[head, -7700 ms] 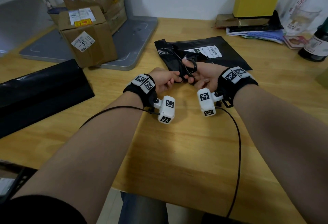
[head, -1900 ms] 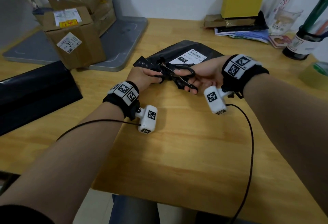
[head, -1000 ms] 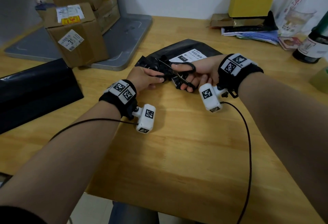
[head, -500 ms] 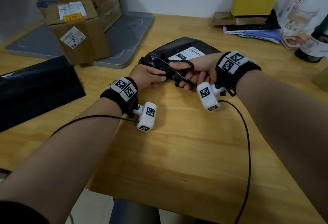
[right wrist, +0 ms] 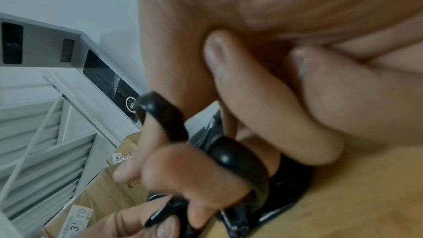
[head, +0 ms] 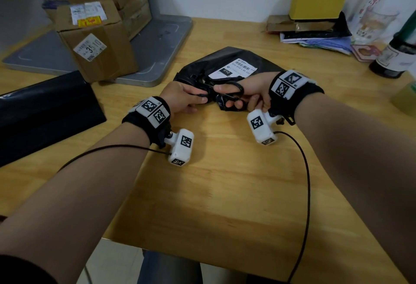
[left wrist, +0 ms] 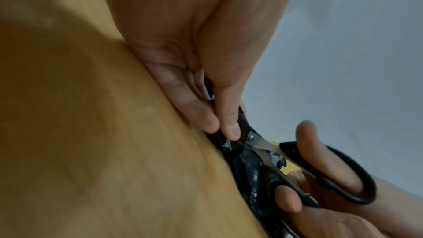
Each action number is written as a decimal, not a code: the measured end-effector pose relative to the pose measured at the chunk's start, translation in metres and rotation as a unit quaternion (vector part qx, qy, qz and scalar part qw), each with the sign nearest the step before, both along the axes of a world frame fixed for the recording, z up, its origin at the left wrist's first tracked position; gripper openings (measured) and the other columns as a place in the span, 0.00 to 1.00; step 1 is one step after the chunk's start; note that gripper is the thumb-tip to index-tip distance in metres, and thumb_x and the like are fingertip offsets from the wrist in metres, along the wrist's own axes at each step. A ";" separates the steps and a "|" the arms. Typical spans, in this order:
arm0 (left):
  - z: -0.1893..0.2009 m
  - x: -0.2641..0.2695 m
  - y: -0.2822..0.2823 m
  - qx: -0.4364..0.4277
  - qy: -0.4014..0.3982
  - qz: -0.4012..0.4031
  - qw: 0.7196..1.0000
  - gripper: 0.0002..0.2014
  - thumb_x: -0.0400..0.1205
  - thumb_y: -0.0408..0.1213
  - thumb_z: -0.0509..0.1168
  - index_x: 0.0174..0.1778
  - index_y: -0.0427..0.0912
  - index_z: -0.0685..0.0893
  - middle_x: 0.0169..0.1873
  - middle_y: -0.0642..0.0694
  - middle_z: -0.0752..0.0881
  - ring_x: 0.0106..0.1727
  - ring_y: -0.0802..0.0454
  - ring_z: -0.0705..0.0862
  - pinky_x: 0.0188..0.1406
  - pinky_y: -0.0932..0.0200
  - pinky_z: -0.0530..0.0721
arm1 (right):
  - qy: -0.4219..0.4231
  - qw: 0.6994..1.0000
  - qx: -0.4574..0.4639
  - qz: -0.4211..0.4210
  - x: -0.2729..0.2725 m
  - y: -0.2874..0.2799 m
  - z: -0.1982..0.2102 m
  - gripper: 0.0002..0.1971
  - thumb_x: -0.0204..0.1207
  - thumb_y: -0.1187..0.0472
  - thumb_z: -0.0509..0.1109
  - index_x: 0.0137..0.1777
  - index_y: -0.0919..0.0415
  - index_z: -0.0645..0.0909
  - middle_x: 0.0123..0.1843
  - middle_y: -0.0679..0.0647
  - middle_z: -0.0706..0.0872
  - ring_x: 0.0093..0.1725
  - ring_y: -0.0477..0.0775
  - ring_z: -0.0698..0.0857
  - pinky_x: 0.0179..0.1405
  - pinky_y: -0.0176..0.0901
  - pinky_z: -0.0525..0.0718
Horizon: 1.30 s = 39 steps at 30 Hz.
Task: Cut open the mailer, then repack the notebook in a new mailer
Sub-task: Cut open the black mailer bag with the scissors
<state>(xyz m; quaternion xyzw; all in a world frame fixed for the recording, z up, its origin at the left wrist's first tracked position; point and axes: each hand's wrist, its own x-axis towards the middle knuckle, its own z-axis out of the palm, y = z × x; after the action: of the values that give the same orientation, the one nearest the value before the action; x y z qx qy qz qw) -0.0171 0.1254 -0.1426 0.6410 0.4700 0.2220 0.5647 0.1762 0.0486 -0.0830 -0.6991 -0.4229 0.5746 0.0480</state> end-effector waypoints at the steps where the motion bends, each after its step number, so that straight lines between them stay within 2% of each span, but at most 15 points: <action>1: 0.000 0.000 0.000 0.000 0.002 -0.003 1.000 0.14 0.74 0.33 0.78 0.55 0.45 0.92 0.53 0.48 0.90 0.45 0.56 0.88 0.35 0.69 0.88 | -0.001 1.000 -0.007 -0.002 0.000 0.001 0.001 0.30 0.75 0.24 0.61 0.40 0.55 0.78 0.24 0.43 0.76 0.12 0.38 0.61 0.16 0.27 0.55; 4: 0.002 0.001 -0.002 0.003 0.004 -0.013 1.000 0.14 0.75 0.32 0.77 0.56 0.43 0.91 0.52 0.49 0.90 0.45 0.59 0.87 0.32 0.70 0.87 | -0.019 1.000 -0.009 -0.004 -0.004 0.004 0.006 0.35 0.69 0.23 0.65 0.43 0.59 0.83 0.29 0.47 0.84 0.12 0.38 0.65 0.14 0.27 0.57; 6: 0.002 0.001 -0.003 0.002 0.004 -0.017 1.000 0.14 0.75 0.32 0.77 0.57 0.43 0.91 0.51 0.49 0.90 0.44 0.60 0.87 0.31 0.70 0.85 | -0.032 0.999 0.000 -0.001 -0.006 0.006 0.007 0.35 0.70 0.23 0.65 0.43 0.61 0.83 0.30 0.49 0.86 0.12 0.37 0.66 0.12 0.27 0.58; 9: 0.001 -0.001 -0.003 0.003 0.009 -0.016 1.000 0.14 0.74 0.34 0.78 0.56 0.44 0.91 0.52 0.49 0.91 0.46 0.59 0.88 0.32 0.70 0.85 | -0.028 0.999 -0.013 0.017 -0.009 0.008 0.005 0.34 0.66 0.24 0.66 0.41 0.58 0.81 0.27 0.48 0.82 0.11 0.38 0.64 0.10 0.25 0.58; 14: 0.001 -0.002 -0.003 0.003 0.007 -0.013 1.000 0.13 0.74 0.33 0.79 0.55 0.44 0.92 0.52 0.48 0.92 0.47 0.57 0.88 0.32 0.70 0.85 | -0.044 0.998 -0.002 0.048 -0.004 0.007 -0.003 0.29 0.78 0.26 0.59 0.39 0.54 0.74 0.22 0.44 0.73 0.11 0.40 0.60 0.14 0.25 0.56; 22: 0.008 -0.015 -0.004 -0.038 0.023 -0.029 0.999 0.11 0.74 0.33 0.78 0.51 0.48 0.92 0.47 0.46 0.92 0.40 0.54 0.85 0.33 0.64 0.89 | -0.107 0.990 0.009 0.096 0.005 -0.001 0.002 0.26 0.81 0.31 0.60 0.39 0.54 0.74 0.22 0.44 0.70 0.13 0.42 0.60 0.14 0.29 0.58; 25: 0.007 -0.016 -0.009 -0.018 0.030 -0.014 0.999 0.05 0.74 0.33 0.78 0.40 0.48 0.91 0.42 0.46 0.89 0.37 0.55 0.83 0.30 0.64 0.88 | -0.134 0.986 0.007 0.097 0.008 -0.008 0.005 0.25 0.80 0.30 0.62 0.41 0.53 0.76 0.23 0.45 0.71 0.15 0.43 0.60 0.15 0.30 0.58; 27: 0.004 -0.015 -0.012 -0.001 0.022 0.003 1.000 0.10 0.74 0.33 0.78 0.30 0.47 0.87 0.42 0.46 0.89 0.38 0.53 0.85 0.29 0.63 0.89 | -0.147 0.985 0.015 0.095 0.011 -0.015 0.008 0.25 0.80 0.30 0.63 0.42 0.54 0.77 0.23 0.45 0.71 0.15 0.43 0.61 0.15 0.31 0.59; 28: 0.003 -0.014 -0.013 0.006 0.022 0.005 1.000 0.11 0.74 0.33 0.78 0.28 0.46 0.87 0.43 0.46 0.90 0.39 0.52 0.86 0.31 0.63 0.90 | -0.156 0.983 0.021 0.093 0.012 -0.019 0.010 0.25 0.80 0.31 0.63 0.42 0.54 0.78 0.23 0.45 0.72 0.16 0.44 0.61 0.15 0.31 0.61; 30: 0.005 -0.011 -0.017 0.016 0.029 -0.004 0.999 0.10 0.75 0.34 0.78 0.30 0.46 0.87 0.43 0.48 0.91 0.43 0.55 0.87 0.33 0.64 0.90 | -0.175 0.980 0.027 0.093 0.013 -0.027 0.012 0.26 0.81 0.31 0.63 0.45 0.56 0.80 0.23 0.45 0.72 0.16 0.44 0.62 0.15 0.30 0.62; 33: 0.007 -0.003 -0.023 0.024 0.036 -0.007 0.999 0.08 0.75 0.33 0.78 0.32 0.46 0.87 0.40 0.51 0.90 0.43 0.59 0.87 0.32 0.66 0.88 | -0.180 0.979 0.010 0.093 0.017 -0.041 0.010 0.28 0.81 0.30 0.59 0.46 0.57 0.79 0.20 0.44 0.72 0.14 0.43 0.63 0.14 0.30 0.62; 37: 0.011 0.019 -0.026 0.031 0.071 -0.002 0.997 0.08 0.76 0.31 0.77 0.40 0.48 0.87 0.43 0.49 0.89 0.44 0.55 0.86 0.34 0.64 0.86 | -0.176 0.982 0.004 0.065 0.027 -0.068 0.010 0.28 0.81 0.29 0.60 0.44 0.56 0.80 0.17 0.43 0.71 0.13 0.43 0.62 0.14 0.30 0.61; 39: 0.012 0.032 -0.026 0.047 0.100 -0.006 0.994 0.09 0.76 0.32 0.77 0.46 0.47 0.86 0.45 0.47 0.88 0.38 0.54 0.84 0.29 0.62 0.82 | -0.175 0.983 0.000 0.057 0.030 -0.081 0.013 0.28 0.81 0.29 0.59 0.42 0.56 0.78 0.15 0.43 0.70 0.12 0.43 0.62 0.14 0.30 0.61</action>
<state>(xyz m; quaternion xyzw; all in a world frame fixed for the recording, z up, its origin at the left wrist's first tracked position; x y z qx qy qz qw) 0.0145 0.0990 -0.1306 0.6886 0.5093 0.1751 0.4856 0.2065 -0.0320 -0.0703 -0.7634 -0.4641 0.4452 -0.0597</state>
